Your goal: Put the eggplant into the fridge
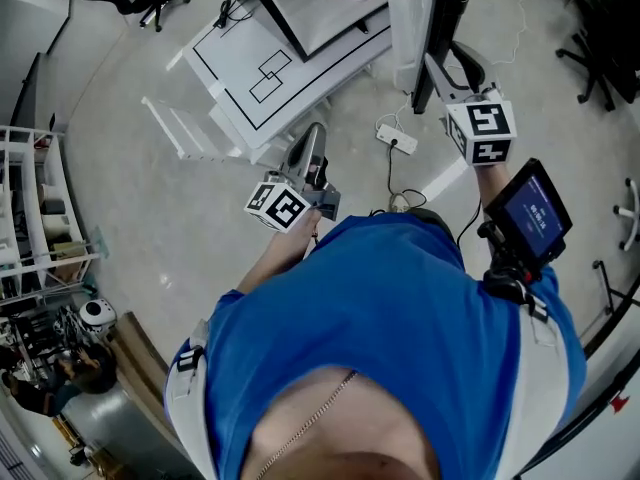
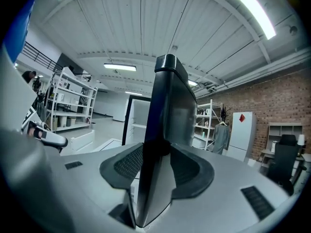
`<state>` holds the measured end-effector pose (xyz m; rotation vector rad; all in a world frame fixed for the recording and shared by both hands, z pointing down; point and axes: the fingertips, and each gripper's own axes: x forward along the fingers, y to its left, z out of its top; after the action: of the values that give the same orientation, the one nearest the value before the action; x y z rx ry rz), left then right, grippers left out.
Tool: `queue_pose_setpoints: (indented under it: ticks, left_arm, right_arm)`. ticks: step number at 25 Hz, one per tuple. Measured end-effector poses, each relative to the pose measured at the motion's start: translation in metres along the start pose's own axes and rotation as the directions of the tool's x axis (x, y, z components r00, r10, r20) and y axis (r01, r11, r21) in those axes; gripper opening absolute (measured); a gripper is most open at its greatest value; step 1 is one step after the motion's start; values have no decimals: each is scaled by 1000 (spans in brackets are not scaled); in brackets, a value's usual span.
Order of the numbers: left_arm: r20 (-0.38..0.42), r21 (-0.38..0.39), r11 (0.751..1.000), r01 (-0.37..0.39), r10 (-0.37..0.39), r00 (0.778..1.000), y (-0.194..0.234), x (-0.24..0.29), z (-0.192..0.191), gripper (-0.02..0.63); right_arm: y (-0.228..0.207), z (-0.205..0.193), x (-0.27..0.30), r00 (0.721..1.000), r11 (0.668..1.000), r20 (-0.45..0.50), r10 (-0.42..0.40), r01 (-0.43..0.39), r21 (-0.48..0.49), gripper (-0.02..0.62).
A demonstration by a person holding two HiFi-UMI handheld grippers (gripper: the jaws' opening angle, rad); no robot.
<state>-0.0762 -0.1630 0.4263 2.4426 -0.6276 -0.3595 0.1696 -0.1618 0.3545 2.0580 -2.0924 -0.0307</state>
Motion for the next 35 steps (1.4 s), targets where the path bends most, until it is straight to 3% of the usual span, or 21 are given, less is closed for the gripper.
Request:
queue_pose_setpoints:
  ticks: [15, 22, 27, 32, 35]
  left_arm:
    - [112, 5, 994, -106, 105, 988, -13, -60, 42, 8]
    - [143, 7, 984, -175, 173, 975, 38, -55, 40, 9]
    - [169, 11, 978, -209, 205, 964, 45, -60, 45, 9]
    - [196, 6, 966, -260, 254, 947, 88, -53, 44, 8]
    - [208, 4, 960, -280, 273, 939, 91, -56, 50, 9]
  right_arm:
    - [78, 56, 25, 994, 990, 19, 111, -109, -86, 170]
    - [101, 38, 98, 980, 976, 22, 197, -194, -102, 170]
    - [112, 39, 120, 971, 965, 23, 237, -232, -124, 170]
    - [125, 23, 173, 958, 951, 33, 285, -279, -130, 170]
    - [131, 27, 185, 952, 945, 28, 304, -298, -134, 170]
